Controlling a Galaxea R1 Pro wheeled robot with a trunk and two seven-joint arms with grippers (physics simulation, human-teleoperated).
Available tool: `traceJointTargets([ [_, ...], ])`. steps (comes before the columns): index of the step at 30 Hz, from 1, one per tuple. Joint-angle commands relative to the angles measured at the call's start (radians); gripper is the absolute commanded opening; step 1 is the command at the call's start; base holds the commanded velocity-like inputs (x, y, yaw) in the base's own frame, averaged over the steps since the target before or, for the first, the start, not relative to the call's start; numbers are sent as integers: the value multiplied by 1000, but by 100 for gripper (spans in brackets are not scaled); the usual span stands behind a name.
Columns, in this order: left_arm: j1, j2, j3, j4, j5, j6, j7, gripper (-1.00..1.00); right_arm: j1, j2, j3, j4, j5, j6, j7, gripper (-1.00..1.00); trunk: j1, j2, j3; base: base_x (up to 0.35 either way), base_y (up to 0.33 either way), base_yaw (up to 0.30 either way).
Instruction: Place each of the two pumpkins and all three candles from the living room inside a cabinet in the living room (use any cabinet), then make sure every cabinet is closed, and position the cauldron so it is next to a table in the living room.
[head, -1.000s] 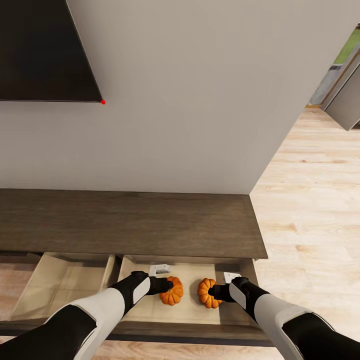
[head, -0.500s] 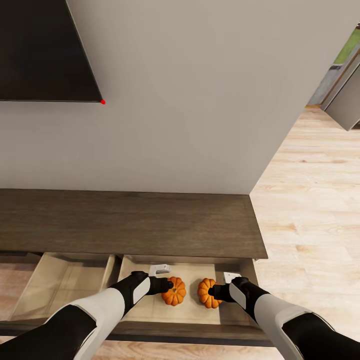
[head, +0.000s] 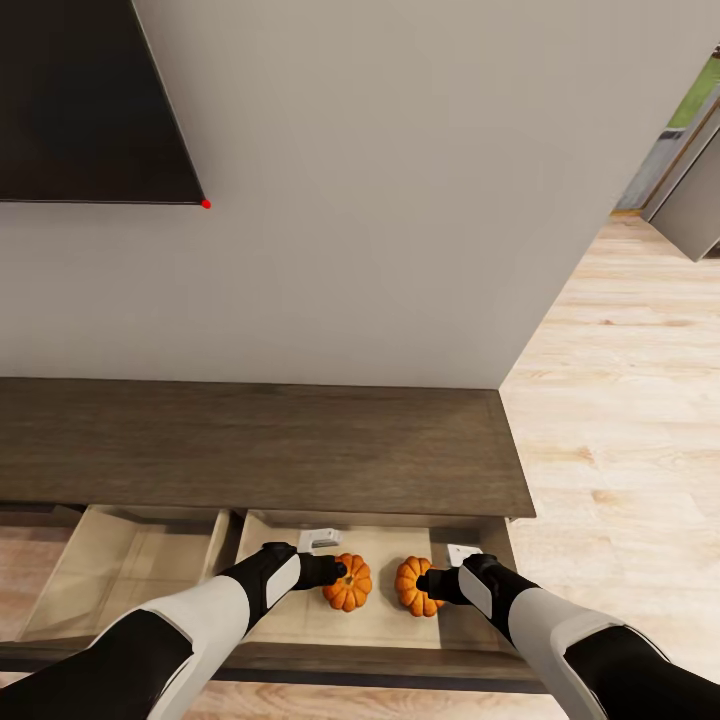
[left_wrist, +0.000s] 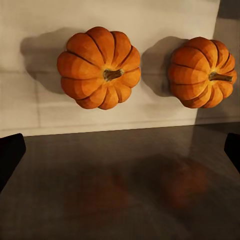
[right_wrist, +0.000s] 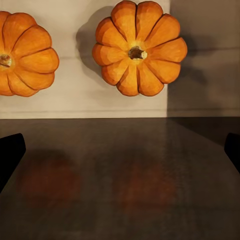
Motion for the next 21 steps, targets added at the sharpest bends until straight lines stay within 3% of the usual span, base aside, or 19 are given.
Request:
traceJointTargets([
  [1, -1, 0, -8, 0, 8, 3, -1, 100, 0, 0, 8, -1, -6, 4, 2, 100, 0, 0, -1, 0, 0, 0],
  [13, -1, 0, -9, 0, 8, 3, -1, 100, 0, 0, 9, -1, -6, 5, 2, 100, 0, 0, -1, 0, 0, 0],
  [21, -1, 0, -9, 0, 8, 3, 0, 100, 0, 0, 9, -1, -6, 8, 2, 100, -31, 56, 25, 0, 0, 0],
])
